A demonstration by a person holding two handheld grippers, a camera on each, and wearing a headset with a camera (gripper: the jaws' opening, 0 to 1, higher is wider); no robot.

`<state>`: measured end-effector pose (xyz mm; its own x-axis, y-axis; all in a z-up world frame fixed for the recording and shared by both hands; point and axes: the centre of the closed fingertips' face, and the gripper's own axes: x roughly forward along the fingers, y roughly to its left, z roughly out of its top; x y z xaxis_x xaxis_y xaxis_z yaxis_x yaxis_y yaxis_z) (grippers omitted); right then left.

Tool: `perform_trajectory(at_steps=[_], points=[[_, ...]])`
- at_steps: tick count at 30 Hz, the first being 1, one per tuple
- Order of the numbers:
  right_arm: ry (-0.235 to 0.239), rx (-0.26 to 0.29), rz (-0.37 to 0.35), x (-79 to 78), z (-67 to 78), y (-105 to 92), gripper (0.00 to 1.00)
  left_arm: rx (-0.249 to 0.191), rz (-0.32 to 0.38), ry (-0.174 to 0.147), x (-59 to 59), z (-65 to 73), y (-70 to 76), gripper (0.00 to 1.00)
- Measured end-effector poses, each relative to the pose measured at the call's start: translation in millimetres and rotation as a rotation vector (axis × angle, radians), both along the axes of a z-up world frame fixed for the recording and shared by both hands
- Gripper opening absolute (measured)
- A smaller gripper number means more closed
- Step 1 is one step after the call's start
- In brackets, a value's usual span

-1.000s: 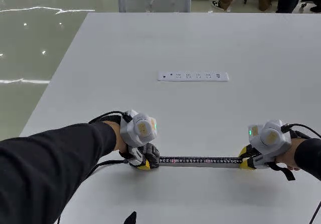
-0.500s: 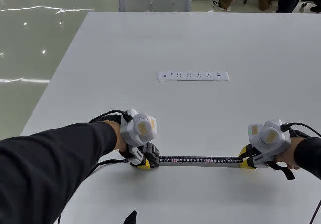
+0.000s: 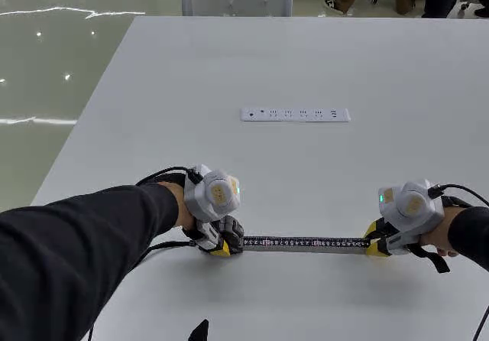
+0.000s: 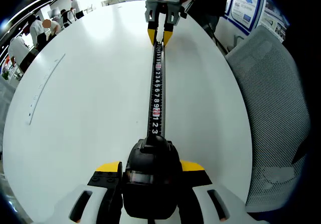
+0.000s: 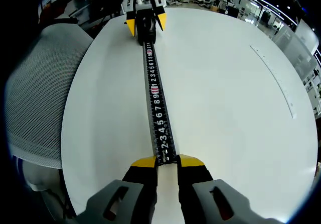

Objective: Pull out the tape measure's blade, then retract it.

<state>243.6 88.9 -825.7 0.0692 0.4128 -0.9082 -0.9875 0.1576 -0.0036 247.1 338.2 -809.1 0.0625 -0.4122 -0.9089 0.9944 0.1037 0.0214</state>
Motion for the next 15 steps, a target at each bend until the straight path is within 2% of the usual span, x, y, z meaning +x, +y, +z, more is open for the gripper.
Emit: perform_trajectory(at_steps=[5,6,7,8,9,12,15], points=[[0.006,0.002,-0.007,-0.1,0.3,0.4,0.11,0.002,0.0,0.001,0.1,0.0,0.1,0.39],[0.012,-0.002,-0.013,0.3,0.1,0.6,0.11,0.007,0.012,0.014,1.0,-0.2,0.3,0.39],[0.01,-0.014,0.002,0.0,-0.2,1.1,0.11,0.008,0.01,0.02,2.2,-0.3,0.4,0.39],[-0.005,-0.051,0.053,0.1,-0.4,1.3,0.12,0.007,0.012,0.029,2.2,-0.4,0.6,0.39],[-0.013,-0.076,0.069,0.8,-0.6,0.9,0.12,0.008,0.01,0.028,0.9,-0.7,0.4,0.39],[0.001,-0.084,0.046,1.4,-1.5,2.7,0.13,0.015,-0.016,0.016,-1.1,-1.7,0.3,0.4],[0.013,-0.068,0.009,2.0,-1.3,1.3,0.13,0.011,0.006,0.003,1.3,-0.4,0.5,0.41]])
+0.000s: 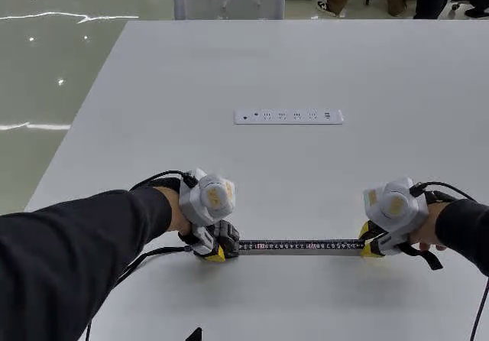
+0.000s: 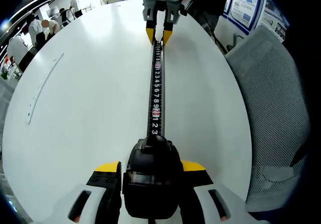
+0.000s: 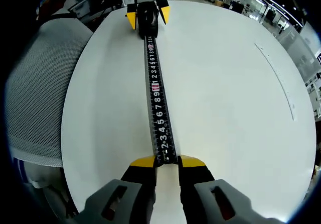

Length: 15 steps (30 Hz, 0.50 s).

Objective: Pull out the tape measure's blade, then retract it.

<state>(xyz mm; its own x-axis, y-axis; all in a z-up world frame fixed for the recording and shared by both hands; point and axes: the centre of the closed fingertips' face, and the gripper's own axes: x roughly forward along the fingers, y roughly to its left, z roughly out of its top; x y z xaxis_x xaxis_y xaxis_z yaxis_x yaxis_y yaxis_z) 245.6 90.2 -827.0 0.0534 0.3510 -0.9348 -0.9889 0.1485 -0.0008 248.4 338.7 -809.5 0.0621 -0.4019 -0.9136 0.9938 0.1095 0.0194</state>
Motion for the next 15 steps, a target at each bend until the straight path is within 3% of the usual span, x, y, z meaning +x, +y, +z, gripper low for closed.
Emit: perform_trajectory(at_steps=[3,4,5,7,8,9,10,14,15], points=[[0.015,0.013,-0.056,-1.2,1.4,1.9,0.14,-0.073,0.142,0.035,6.3,9.1,-2.7,0.44],[0.015,0.014,-0.056,-1.8,1.5,2.2,0.16,-0.088,0.165,0.027,10.1,11.1,-1.6,0.47],[0.007,0.019,-0.052,-1.0,0.9,2.6,0.2,-0.099,0.175,0.015,13.6,12.8,0.8,0.51],[-0.027,0.045,-0.088,4.4,2.0,4.3,0.36,-0.15,0.238,0.025,15.6,19.1,4.6,0.56],[-0.016,0.071,-0.145,5.6,3.3,3.5,0.37,-0.232,0.305,0.08,12.9,25.8,1.4,0.6],[-0.012,0.079,-0.166,6.2,4.8,2.2,0.36,-0.274,0.346,0.11,12.2,30.0,1.3,0.62],[-0.013,0.077,-0.169,6.7,5.4,-0.9,0.36,-0.302,0.383,0.113,15.5,32.6,5.2,0.66],[-0.019,0.13,-0.28,9.3,10.4,-5.5,0.45,-0.346,0.511,0.046,29.2,37.7,33.0,0.82],[-0.013,0.142,-0.301,8.1,10.9,-6.4,0.47,-0.383,0.531,0.036,30.1,41.3,34.8,0.88]])
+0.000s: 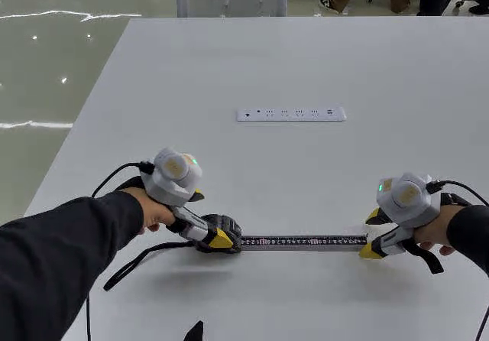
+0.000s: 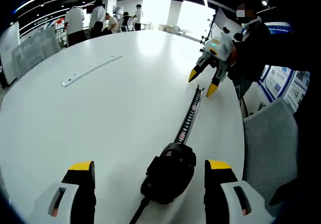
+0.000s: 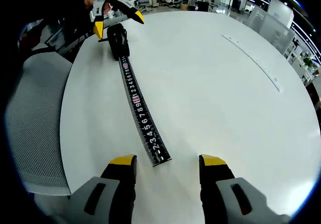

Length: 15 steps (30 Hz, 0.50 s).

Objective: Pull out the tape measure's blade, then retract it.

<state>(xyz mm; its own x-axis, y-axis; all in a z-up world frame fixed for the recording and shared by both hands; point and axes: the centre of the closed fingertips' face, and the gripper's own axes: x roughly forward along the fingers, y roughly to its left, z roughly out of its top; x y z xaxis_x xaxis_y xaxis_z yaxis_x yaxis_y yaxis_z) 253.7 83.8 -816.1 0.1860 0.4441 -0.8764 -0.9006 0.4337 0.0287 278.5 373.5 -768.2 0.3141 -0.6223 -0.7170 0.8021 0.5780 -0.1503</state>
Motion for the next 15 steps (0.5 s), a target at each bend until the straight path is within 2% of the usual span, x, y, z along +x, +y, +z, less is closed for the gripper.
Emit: perform_trajectory(at_steps=[1,2,4,5,7,8,10,11,13,14,15], points=[[-0.003,0.008,-0.019,-1.2,0.6,-2.5,0.49,-0.035,0.026,-0.003,-4.7,4.6,2.3,0.95],[-0.016,0.012,-0.032,-0.9,1.0,-4.2,0.51,-0.016,0.042,0.005,-8.2,3.3,10.4,0.98],[-0.046,0.033,-0.075,-1.5,3.5,-7.5,0.55,0.008,0.069,-0.027,-10.1,-0.4,26.6,1.0],[-0.061,0.051,-0.099,-1.7,5.7,-8.1,0.57,0.014,0.086,-0.022,-14.2,-2.7,32.4,1.0],[-0.085,0.105,-0.146,-3.9,10.5,-8.5,0.62,0.011,0.162,0.036,-26.2,-7.3,46.4,1.0],[-0.094,0.123,-0.17,-7.6,13.7,-9.6,0.61,-0.01,0.192,0.035,-30.0,-6.4,51.8,1.0],[-0.098,0.144,-0.201,-11.5,16.3,-13.3,0.61,-0.029,0.223,-0.052,-21.0,-1.8,64.1,1.0],[-0.109,0.156,-0.214,-13.7,18.0,-15.4,0.62,-0.043,0.235,-0.093,-24.8,1.9,67.5,1.0],[-0.125,0.152,-0.223,-22.5,22.4,-18.0,0.65,-0.014,0.269,-0.161,-25.0,4.7,82.9,1.0],[-0.145,0.159,-0.228,-22.5,23.8,-19.7,0.66,-0.023,0.277,-0.178,-27.0,7.2,86.0,1.0],[-0.167,0.162,-0.232,-23.7,26.2,-21.6,0.67,-0.057,0.285,-0.195,-27.0,10.8,87.7,1.0]])
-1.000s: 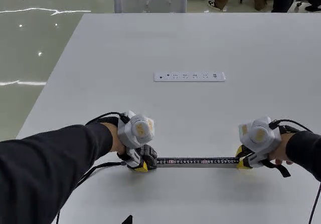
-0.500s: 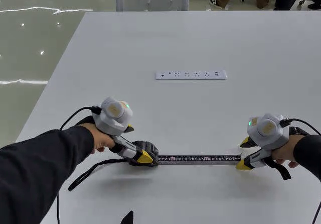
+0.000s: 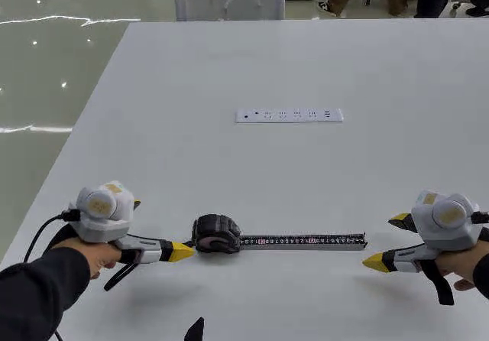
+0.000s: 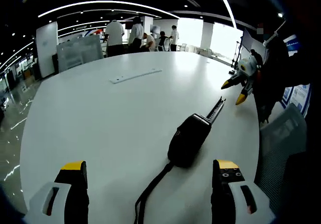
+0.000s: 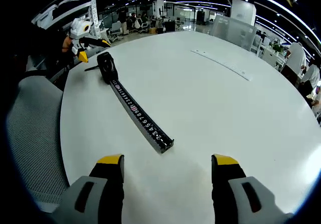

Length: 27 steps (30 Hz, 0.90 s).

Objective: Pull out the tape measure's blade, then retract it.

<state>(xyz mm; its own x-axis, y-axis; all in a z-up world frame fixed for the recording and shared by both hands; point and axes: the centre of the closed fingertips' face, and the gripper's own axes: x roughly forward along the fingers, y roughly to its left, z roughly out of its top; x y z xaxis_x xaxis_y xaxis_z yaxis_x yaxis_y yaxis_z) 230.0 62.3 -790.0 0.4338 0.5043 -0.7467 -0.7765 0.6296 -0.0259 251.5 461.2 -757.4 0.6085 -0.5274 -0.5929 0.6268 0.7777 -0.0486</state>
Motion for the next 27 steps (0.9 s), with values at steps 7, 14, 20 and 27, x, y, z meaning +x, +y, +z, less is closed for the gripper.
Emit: perform_trajectory(at_steps=[7,14,20,27], points=[[-0.075,-0.002,-0.049,-24.4,10.3,-18.2,0.77,-0.038,0.015,-0.016,-33.6,7.9,14.9,1.0],[-0.119,0.055,-0.151,-52.0,27.8,-30.2,0.94,-0.066,0.075,-0.02,-57.6,24.3,32.2,1.0],[-0.132,0.059,-0.182,-77.5,36.2,-43.9,1.0,-0.097,0.117,-0.057,-70.8,40.1,46.5,1.0],[-0.115,0.032,-0.203,-95.9,46.6,-52.5,1.0,-0.104,0.133,-0.042,-89.2,35.9,60.4,1.0]])
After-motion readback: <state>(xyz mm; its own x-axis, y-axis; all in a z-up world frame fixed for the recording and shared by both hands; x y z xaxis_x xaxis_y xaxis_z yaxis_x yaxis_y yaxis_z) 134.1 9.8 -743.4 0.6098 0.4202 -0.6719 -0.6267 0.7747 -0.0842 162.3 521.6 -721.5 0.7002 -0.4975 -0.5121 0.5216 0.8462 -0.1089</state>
